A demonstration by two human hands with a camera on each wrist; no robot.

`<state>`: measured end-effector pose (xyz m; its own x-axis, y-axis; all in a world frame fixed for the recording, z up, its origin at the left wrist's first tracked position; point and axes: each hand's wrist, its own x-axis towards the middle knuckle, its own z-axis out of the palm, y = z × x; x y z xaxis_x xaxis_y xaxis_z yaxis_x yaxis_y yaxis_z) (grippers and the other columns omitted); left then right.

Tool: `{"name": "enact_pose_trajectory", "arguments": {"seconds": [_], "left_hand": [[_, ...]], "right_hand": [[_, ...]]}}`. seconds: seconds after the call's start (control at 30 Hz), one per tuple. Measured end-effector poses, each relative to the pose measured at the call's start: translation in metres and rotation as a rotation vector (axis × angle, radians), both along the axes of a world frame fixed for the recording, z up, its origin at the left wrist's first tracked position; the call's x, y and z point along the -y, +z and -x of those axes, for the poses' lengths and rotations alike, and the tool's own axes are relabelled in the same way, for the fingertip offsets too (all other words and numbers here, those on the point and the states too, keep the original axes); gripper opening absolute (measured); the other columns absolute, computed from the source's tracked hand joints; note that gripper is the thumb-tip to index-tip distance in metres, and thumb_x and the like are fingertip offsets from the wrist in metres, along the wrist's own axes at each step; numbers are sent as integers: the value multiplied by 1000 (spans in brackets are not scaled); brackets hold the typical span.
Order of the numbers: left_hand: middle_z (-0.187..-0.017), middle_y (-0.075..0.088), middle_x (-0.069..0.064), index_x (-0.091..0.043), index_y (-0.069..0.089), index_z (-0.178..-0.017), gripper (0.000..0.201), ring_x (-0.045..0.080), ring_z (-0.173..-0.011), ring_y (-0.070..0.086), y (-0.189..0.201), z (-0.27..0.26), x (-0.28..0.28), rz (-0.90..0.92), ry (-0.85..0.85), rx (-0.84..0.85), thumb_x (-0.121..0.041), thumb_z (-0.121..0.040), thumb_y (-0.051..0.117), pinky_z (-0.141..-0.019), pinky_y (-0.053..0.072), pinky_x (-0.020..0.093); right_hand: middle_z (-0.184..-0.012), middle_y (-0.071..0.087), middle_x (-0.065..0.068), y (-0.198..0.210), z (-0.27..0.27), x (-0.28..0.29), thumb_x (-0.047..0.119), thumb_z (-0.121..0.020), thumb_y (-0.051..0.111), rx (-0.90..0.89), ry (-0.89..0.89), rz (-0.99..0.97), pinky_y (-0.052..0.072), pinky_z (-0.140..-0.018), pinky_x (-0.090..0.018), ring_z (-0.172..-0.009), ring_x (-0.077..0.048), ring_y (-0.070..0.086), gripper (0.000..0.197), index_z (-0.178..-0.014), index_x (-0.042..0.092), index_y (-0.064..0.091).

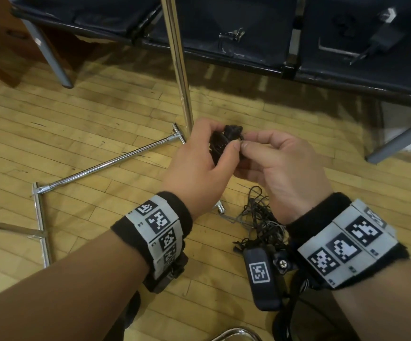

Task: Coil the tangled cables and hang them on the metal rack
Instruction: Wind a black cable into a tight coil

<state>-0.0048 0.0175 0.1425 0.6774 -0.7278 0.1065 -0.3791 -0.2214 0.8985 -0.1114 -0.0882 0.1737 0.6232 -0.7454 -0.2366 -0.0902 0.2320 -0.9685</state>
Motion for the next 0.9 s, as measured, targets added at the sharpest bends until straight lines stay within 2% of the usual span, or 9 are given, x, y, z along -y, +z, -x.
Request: {"name": "enact_pose_trajectory", "arguments": {"seconds": [0.07,0.17,0.27,0.37,0.57,0.63,0.7,0.8,0.9], "left_hand": [[-96,70,-16,-52,39,-113,24,-1,-75,67,1,-1,0,-12,-3,65,-62,-94,50,-55,50,15],[-90,66,-19,-48,42,-114,23,-7,-77,63,5,-3,0,-53,-20,130,-59,-97,53,-56,43,8],[-81,62,-17,-39,49,-116,23,-5,-67,59,7,-6,-1,-73,-54,160,-53,-100,57,-51,38,10],[-80,61,-17,-38,49,-115,21,-2,-64,58,7,-7,-3,-101,-83,187,-51,-102,59,-51,35,12],[-81,63,-14,-36,48,-115,25,1,-64,58,2,-7,-4,-122,-99,162,-53,-100,59,-54,39,20],[-89,68,-14,-40,48,-115,25,4,-69,65,0,-7,-4,-107,-107,37,-56,-98,60,-57,50,26],[-106,72,-13,-43,53,-114,22,13,-81,74,1,-7,-3,-53,-107,-183,-57,-97,60,-63,62,39],[-108,74,-9,-41,64,-109,20,22,-95,75,5,-9,-1,31,-79,-423,-52,-99,52,-72,64,41],[-110,76,-2,-38,72,-108,21,32,-104,73,6,-12,0,51,-69,-499,-44,-101,53,-87,61,54]], "right_hand": [[-91,79,-17,-1,0,-1,5,-94,71,-2,-12,6,65,-76,-51,-83,-35,78,5,-98,4,73],[-85,78,-15,-2,0,0,3,-93,71,-7,-32,86,65,-69,-42,-78,-30,78,5,-88,6,73],[-81,78,-11,-3,1,2,4,-91,73,-50,-33,224,65,-66,-39,-73,-26,77,7,-86,7,76],[-81,78,-8,-3,1,4,4,-91,73,-88,-21,324,65,-64,-37,-72,-22,77,9,-85,11,77],[-78,77,-9,-6,2,10,2,-90,73,-115,38,395,65,-63,-36,-67,-21,76,9,-86,9,77],[-80,77,-9,-9,0,12,2,-91,73,-116,38,363,65,-66,-39,-69,-23,76,10,-87,10,77],[-84,77,-9,-10,-2,17,1,-92,72,-116,32,302,65,-68,-39,-74,-27,76,10,-88,10,76],[-94,78,-14,-10,-2,30,-3,-92,69,-73,69,148,63,-68,-32,-85,-33,76,10,-92,6,75],[-96,79,-13,-11,0,35,-3,-92,68,-59,119,120,62,-68,-31,-88,-32,76,12,-95,5,76]]}}
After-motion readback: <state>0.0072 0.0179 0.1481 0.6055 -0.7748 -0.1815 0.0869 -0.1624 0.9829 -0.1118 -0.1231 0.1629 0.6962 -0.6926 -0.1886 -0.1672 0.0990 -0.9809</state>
